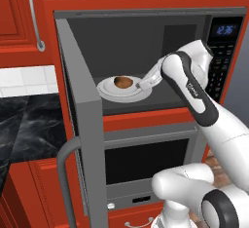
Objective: Retrieve the reheated potato from the microwave, then place the potato, cheese, and condiment on the cutting board.
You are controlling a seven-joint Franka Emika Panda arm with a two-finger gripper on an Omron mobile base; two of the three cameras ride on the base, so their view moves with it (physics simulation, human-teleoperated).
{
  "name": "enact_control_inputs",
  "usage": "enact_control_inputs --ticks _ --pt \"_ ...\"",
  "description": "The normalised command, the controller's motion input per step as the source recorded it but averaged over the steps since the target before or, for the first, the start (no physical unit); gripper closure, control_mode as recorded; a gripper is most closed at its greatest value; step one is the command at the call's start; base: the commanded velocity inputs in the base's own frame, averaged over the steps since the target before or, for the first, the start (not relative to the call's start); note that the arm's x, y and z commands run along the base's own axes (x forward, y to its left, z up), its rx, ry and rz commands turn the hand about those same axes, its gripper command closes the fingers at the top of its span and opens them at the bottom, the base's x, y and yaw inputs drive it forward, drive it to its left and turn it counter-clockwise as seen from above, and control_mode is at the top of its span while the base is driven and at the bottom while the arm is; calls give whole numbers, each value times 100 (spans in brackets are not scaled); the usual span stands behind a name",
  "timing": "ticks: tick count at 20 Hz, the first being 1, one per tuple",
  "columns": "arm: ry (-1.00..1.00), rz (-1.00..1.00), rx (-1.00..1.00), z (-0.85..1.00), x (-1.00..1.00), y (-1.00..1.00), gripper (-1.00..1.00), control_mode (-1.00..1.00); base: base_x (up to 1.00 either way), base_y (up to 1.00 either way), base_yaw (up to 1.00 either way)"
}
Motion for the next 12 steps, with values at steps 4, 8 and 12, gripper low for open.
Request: enact_control_inputs --ticks 4,8,12 --pt "0 0 -1 -7 34 0 -100 -100 0 0 0" --pt "0 0 -3 -6 30 0 -100 -100 0 0 0" --pt "0 0 -7 -6 26 0 -100 -100 0 0 0"
